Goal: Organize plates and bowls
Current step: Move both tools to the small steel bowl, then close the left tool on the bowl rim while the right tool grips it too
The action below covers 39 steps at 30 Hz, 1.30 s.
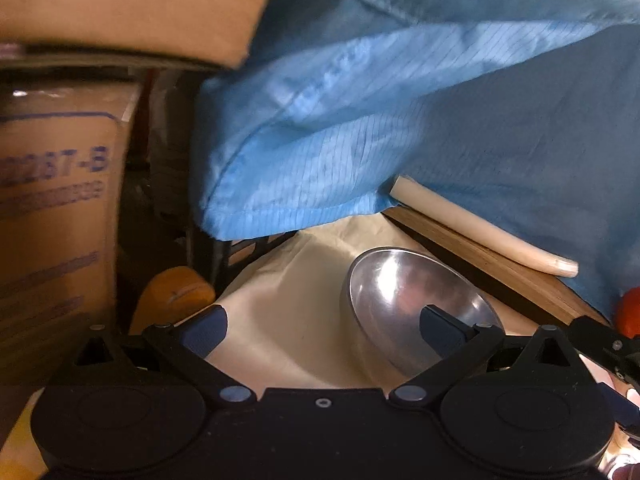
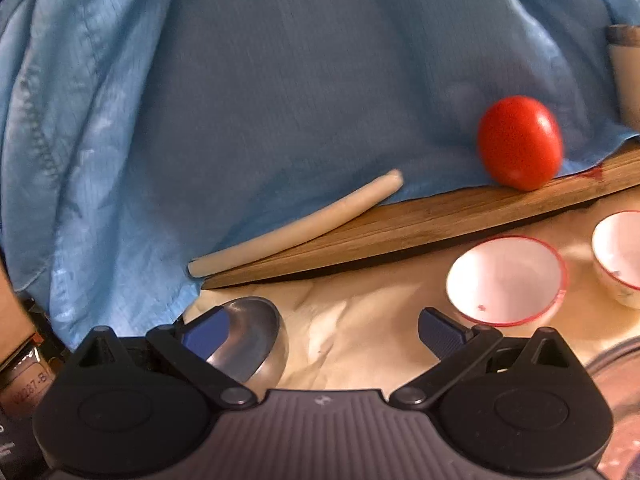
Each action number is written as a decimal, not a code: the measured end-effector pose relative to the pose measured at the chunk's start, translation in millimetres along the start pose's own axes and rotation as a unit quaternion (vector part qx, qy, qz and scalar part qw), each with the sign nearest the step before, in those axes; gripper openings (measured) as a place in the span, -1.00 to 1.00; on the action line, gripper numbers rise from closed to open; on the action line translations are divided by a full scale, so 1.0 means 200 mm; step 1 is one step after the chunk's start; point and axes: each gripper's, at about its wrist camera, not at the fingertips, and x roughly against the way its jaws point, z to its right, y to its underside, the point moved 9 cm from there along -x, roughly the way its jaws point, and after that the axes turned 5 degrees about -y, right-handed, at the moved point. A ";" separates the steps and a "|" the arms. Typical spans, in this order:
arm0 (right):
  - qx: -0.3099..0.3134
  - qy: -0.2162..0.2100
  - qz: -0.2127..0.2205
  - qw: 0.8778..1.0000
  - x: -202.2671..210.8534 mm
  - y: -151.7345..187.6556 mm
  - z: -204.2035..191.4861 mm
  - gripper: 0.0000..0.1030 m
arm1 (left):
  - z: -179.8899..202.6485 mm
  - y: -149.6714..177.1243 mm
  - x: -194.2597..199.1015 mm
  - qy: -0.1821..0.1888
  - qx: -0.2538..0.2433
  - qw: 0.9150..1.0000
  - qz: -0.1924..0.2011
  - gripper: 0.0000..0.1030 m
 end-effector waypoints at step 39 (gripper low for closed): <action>0.005 -0.096 -0.056 0.994 -0.22 0.16 -0.10 -0.36 | 0.07 0.04 -0.08 0.062 0.001 0.998 0.011 -0.48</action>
